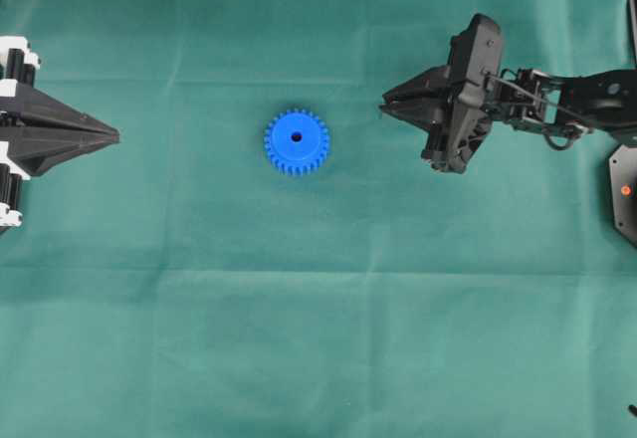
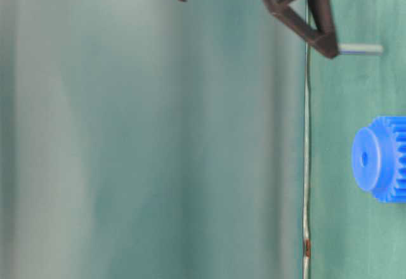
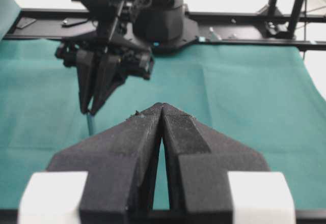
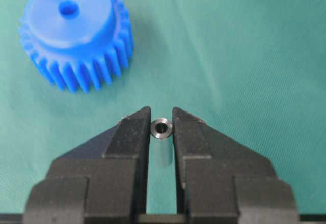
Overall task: Insert the shaft placed at a random location into the center hole of the medium gear at another random location.
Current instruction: 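Lower the right gripper around the shaft and close to grasp it, then lift the shaft and carry it left over the blue gear's center hole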
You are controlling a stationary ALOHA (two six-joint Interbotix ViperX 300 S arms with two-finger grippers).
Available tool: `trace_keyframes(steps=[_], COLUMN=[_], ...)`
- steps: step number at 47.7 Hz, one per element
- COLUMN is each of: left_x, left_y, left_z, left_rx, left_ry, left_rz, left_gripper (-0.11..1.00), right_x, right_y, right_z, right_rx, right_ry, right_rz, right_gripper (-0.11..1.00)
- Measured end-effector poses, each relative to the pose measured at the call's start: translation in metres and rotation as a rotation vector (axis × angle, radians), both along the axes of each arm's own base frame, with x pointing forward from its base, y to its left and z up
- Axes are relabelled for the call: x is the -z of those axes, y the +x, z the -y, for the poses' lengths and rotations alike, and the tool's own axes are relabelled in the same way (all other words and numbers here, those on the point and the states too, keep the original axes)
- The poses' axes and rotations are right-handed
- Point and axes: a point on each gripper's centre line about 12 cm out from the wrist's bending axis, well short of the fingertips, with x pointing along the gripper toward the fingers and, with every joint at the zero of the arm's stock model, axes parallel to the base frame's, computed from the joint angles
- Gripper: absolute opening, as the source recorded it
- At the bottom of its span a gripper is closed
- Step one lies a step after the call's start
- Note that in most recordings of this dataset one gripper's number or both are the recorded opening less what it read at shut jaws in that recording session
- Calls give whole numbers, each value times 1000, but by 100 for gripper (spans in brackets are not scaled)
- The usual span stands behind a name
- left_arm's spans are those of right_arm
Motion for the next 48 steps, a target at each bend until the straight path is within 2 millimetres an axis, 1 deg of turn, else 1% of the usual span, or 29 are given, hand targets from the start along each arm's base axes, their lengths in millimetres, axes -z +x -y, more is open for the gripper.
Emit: trace_keyframes(steps=[9,16,36,44,48], left_x=[0,0,0,0,0], left_y=[0,0,0,0,0], left_z=[0,0,0,0,0], left_rx=[0,-2,0,0,-1], left_ry=[0,0,1,0,2], left_rz=[0,0,0,0,-2], left_gripper=[0,0,0,0,0], right_x=[-29,-39,-42,-42,-42], right_y=[0,0,2,18,30], right_z=[0,-1,-1,-7,-12], right_rx=[-3,-3,-5,-34,-53], right_ry=[-1,2,1,3,2], right_rz=[19,18,23,25,29], right_gripper=[13,13,13,13,13])
